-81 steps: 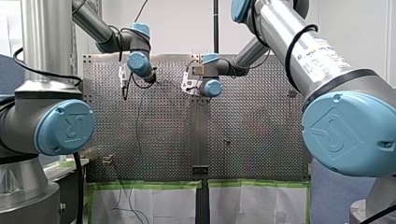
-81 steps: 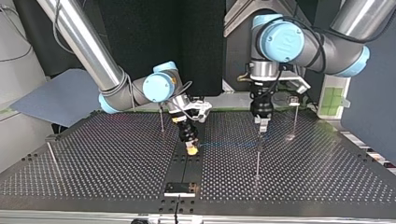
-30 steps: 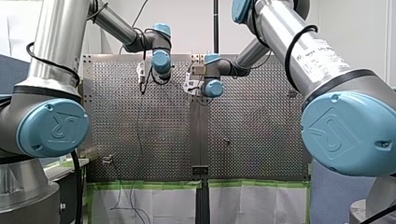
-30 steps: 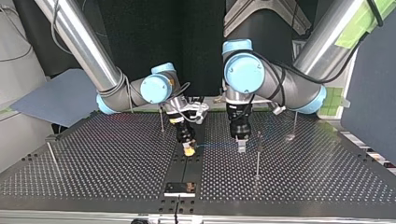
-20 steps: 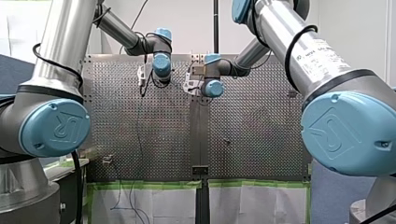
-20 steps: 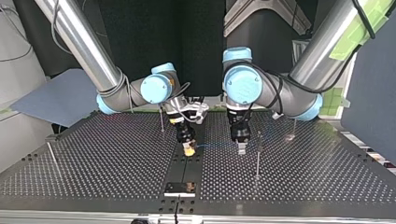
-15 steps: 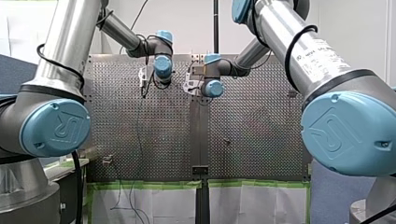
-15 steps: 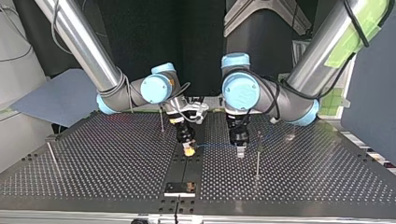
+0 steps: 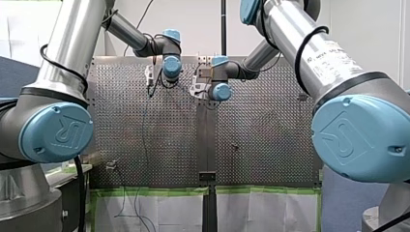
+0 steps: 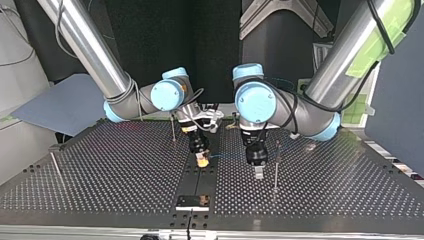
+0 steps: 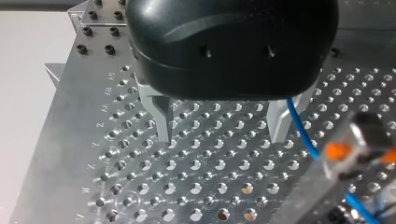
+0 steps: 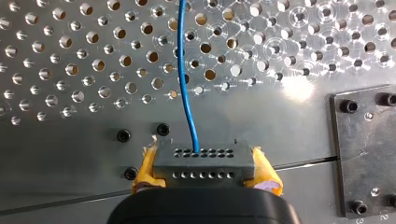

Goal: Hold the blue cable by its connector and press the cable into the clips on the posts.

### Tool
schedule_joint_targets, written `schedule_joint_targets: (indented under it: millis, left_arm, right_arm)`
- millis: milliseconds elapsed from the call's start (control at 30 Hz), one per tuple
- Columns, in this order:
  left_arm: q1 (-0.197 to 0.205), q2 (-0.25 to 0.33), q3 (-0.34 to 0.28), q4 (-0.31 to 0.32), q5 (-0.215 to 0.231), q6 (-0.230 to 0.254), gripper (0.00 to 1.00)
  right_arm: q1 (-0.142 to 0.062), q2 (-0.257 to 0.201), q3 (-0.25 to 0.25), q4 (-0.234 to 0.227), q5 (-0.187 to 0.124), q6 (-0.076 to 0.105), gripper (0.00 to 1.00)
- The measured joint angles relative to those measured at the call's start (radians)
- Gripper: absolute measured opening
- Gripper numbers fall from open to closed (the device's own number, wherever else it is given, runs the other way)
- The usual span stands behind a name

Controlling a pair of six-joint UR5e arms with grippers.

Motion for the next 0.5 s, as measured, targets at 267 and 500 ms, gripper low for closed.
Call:
schedule_joint_targets:
  millis: [267, 500]
  left_arm:
    - [-0.01, 0.0, 0.0, 0.016, -0.011, 0.014, 0.33]
    - [-0.019, 0.0, 0.0, 0.019, -0.014, 0.013, 0.0]
  right_arm:
    - [-0.001, 0.002, 0.0, 0.001, 0.0, 0.0, 0.0]
    - [-0.006, 0.003, 0.0, 0.002, -0.001, 0.004, 0.0]
